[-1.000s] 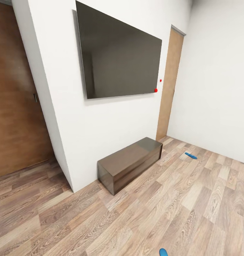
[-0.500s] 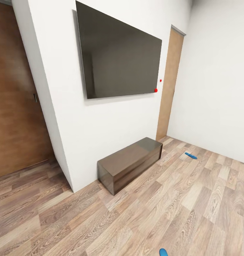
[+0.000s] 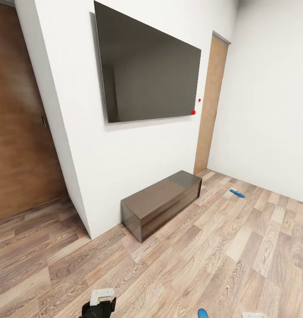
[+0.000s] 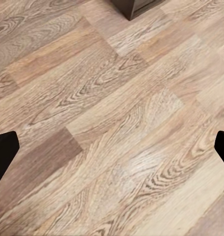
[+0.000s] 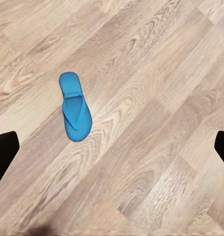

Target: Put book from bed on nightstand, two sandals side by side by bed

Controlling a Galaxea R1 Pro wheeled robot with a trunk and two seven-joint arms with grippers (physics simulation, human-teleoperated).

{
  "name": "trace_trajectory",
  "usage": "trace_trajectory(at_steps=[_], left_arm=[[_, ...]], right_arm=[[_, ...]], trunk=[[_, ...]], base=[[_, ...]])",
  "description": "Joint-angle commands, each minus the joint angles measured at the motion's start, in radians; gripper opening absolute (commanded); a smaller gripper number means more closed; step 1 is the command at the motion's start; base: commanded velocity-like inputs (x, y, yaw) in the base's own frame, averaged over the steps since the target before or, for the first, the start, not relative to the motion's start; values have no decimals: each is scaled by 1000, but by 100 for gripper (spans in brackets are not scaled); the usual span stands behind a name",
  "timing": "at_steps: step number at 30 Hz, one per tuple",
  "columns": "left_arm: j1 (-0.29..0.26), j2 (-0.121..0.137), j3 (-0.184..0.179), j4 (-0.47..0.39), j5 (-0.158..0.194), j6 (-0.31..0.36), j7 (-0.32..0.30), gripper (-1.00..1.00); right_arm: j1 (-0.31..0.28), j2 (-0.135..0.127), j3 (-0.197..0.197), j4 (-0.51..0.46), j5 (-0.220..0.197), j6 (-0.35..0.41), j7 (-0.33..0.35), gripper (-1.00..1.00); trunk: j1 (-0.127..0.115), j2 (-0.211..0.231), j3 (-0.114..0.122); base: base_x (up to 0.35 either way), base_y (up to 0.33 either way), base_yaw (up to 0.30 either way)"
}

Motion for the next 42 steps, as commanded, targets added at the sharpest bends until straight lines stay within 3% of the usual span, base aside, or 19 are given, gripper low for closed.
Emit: trace_trajectory(at_steps=[1, 9, 31, 42], left_arm=[[-1, 0, 0, 2, 9, -3, 0, 100], [-1, 2, 2, 4, 11, -2, 1, 100], [1, 2, 2, 7, 11, -3, 2, 100], [1, 2, 0, 7, 11, -3, 2, 100]], right_arm=[[-1, -1, -2, 14, -1, 6, -2, 100], [-2, 2, -27, 63, 0, -6, 0, 100], [-2, 2, -26, 64, 0, -10, -1, 100], [-2, 2, -26, 65, -2, -10, 1, 100]], trunk=[[0, -1, -1], [0, -1, -1], [0, -1, -1], [0, -1, -1]], base=[[0, 0, 0], [167, 0, 0], [203, 0, 0], [38, 0, 0]])
